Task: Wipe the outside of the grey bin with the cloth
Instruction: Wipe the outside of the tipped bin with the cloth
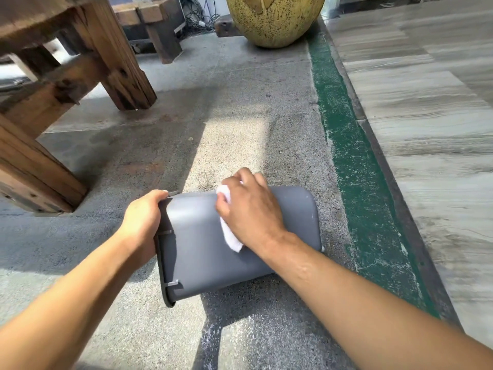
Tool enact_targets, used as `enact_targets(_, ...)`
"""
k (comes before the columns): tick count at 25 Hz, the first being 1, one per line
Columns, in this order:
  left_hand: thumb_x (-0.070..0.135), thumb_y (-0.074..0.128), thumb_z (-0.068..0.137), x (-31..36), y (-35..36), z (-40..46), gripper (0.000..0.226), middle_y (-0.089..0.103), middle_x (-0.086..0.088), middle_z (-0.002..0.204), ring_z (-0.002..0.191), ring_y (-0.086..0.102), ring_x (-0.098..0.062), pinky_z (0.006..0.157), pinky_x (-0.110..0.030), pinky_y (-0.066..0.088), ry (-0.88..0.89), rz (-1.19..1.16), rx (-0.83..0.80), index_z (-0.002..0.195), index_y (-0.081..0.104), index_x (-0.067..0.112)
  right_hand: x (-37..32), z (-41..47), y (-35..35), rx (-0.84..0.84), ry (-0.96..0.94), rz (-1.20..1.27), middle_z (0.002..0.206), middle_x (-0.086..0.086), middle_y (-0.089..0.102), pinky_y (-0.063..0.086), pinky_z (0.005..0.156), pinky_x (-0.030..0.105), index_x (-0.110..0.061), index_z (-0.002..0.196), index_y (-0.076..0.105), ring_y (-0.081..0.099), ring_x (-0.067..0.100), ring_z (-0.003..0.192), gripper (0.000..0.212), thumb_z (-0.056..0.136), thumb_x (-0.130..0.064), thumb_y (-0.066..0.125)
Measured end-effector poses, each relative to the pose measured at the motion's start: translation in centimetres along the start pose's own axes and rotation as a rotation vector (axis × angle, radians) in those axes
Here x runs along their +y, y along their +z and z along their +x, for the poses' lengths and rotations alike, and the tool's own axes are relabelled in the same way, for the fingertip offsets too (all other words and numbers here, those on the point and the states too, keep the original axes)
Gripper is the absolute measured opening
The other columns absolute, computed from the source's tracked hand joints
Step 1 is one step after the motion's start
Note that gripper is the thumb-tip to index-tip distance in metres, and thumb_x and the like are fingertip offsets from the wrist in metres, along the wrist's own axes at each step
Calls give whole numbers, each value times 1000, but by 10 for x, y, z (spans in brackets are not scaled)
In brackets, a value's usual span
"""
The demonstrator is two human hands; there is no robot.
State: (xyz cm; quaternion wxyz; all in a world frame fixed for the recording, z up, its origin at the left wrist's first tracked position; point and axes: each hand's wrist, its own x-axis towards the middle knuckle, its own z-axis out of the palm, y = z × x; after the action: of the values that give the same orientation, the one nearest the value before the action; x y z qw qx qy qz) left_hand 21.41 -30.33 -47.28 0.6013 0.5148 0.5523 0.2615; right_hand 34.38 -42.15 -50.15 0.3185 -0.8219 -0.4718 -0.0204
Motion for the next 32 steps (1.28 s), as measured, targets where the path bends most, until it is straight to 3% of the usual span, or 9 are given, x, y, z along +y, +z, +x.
enact_targets(2, 28, 59, 94, -3, -5, 2, 16, 67, -10, 82, 66, 61, -27, 68, -34, 47, -10, -20, -1, 87, 67, 16, 29, -7, -9, 13, 61, -23, 118, 5, 61, 49, 92, 40, -15, 118, 71, 52, 27, 108, 35, 96, -36, 54)
enact_targets(6, 34, 61, 93, 1, -3, 4, 30, 76, -14, 97, 84, 68, -29, 83, -42, 51, -12, -37, -54, 106, 77, 11, 90, -26, -28, 68, 264, 5, 113, 1, 60, 44, 91, 36, -19, 117, 71, 50, 23, 106, 31, 96, -35, 56)
enact_targets(13, 31, 56, 97, 8, 3, -3, 26, 75, -12, 87, 70, 68, -28, 80, -40, 51, -21, -56, -143, 96, 75, 14, 160, -56, -42, 16, 534, -38, 112, 10, 64, 48, 89, 38, -16, 113, 74, 60, 33, 101, 31, 94, -33, 57)
enact_targets(16, 41, 52, 99, 8, -1, -4, 41, 77, -14, 103, 87, 71, -32, 81, -40, 52, -80, -43, -182, 114, 74, 10, 165, -63, -44, 6, 582, 9, 113, 11, 65, 48, 88, 37, -18, 114, 75, 62, 32, 100, 30, 95, -34, 59)
enact_targets(19, 51, 48, 100, 3, -4, -3, 50, 79, -16, 110, 101, 73, -36, 87, -44, 55, -110, -22, -170, 119, 74, 12, 142, -51, -49, 163, 522, 109, 113, 6, 63, 48, 87, 33, -22, 113, 76, 63, 28, 100, 27, 94, -34, 61)
enact_targets(22, 44, 51, 98, 2, -7, -5, 39, 79, -14, 94, 80, 73, -32, 79, -41, 56, -121, 44, -163, 105, 72, 13, 99, -25, -49, 214, 346, 200, 109, 1, 61, 45, 85, 29, -23, 113, 76, 60, 23, 99, 26, 93, -33, 63)
enact_targets(25, 34, 50, 86, 3, -16, -4, 25, 67, -13, 76, 59, 63, -28, 60, -31, 50, -117, 180, -184, 94, 64, 14, 46, -4, -34, 109, 106, 246, 111, 5, 63, 49, 92, 35, -18, 115, 75, 60, 27, 105, 30, 92, -34, 64)
enact_targets(28, 36, 50, 78, 0, -19, -1, 27, 64, -15, 77, 65, 60, -30, 57, -34, 52, -151, 350, -173, 89, 61, 14, -12, 2, -10, -56, -84, 219, 113, 10, 61, 50, 89, 38, -12, 113, 72, 56, 32, 108, 32, 93, -34, 61)
enact_targets(32, 40, 59, 90, -9, -15, 7, 34, 70, -17, 83, 70, 64, -33, 55, -37, 54, -119, 490, -57, 96, 68, 7, -37, -20, 15, -167, -199, 43, 112, 13, 57, 50, 80, 45, -9, 108, 66, 54, 36, 105, 26, 93, -29, 58)
